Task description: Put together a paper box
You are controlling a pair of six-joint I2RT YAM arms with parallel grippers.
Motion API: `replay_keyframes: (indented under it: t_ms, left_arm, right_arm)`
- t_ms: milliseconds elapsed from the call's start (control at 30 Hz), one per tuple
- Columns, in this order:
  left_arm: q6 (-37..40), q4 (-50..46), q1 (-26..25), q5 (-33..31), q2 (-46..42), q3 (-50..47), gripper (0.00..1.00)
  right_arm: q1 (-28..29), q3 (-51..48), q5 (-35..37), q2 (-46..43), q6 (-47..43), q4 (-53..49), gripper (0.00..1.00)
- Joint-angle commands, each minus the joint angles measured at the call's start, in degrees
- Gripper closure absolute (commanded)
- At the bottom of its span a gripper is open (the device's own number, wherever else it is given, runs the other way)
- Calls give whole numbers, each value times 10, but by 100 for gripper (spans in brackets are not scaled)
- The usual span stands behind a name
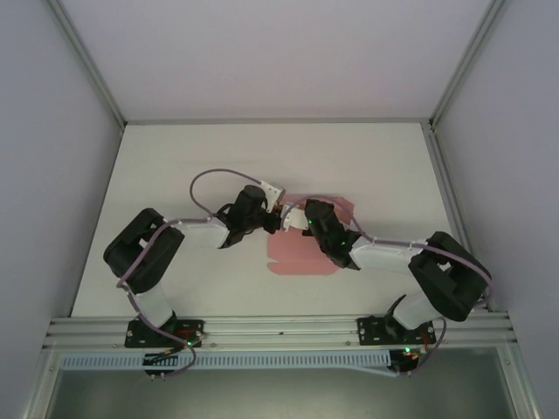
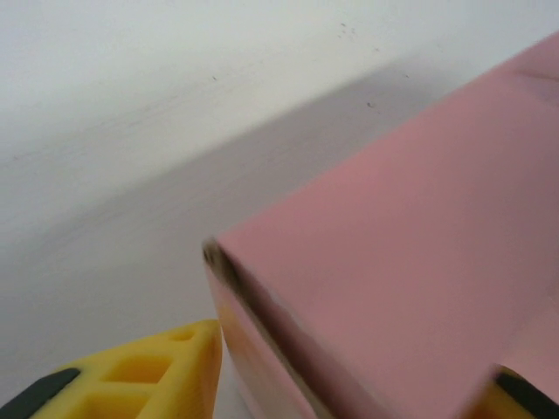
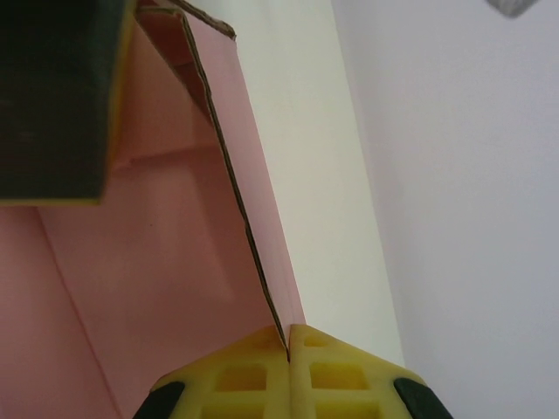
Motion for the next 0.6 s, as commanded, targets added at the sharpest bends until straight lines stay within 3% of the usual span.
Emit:
replay_keyframes:
  t_ms: [0, 100, 200, 333, 467, 567]
  left_arm:
    - [-3, 48, -2, -52, 8, 3, 63]
    - [1, 49, -7, -86, 10, 10, 70]
    - [9, 17, -23, -171, 18, 23, 80]
    - [1, -28, -50, -315, 44, 30, 87]
    - [-36, -34, -55, -363, 50, 7, 100]
    - [-79, -47, -56, -434, 47, -5, 100]
  right_arm:
    - [1, 4, -51, -16, 39, -50, 100]
    - [-1, 6, -45, -11, 43, -59, 100]
    - [-3, 8, -35, -8, 46, -61, 100]
    - [-4, 22, -19, -7, 63, -79, 100]
    - [-6, 29, -6, -5, 77, -94, 100]
    - [-7, 30, 1, -9, 90, -99, 100]
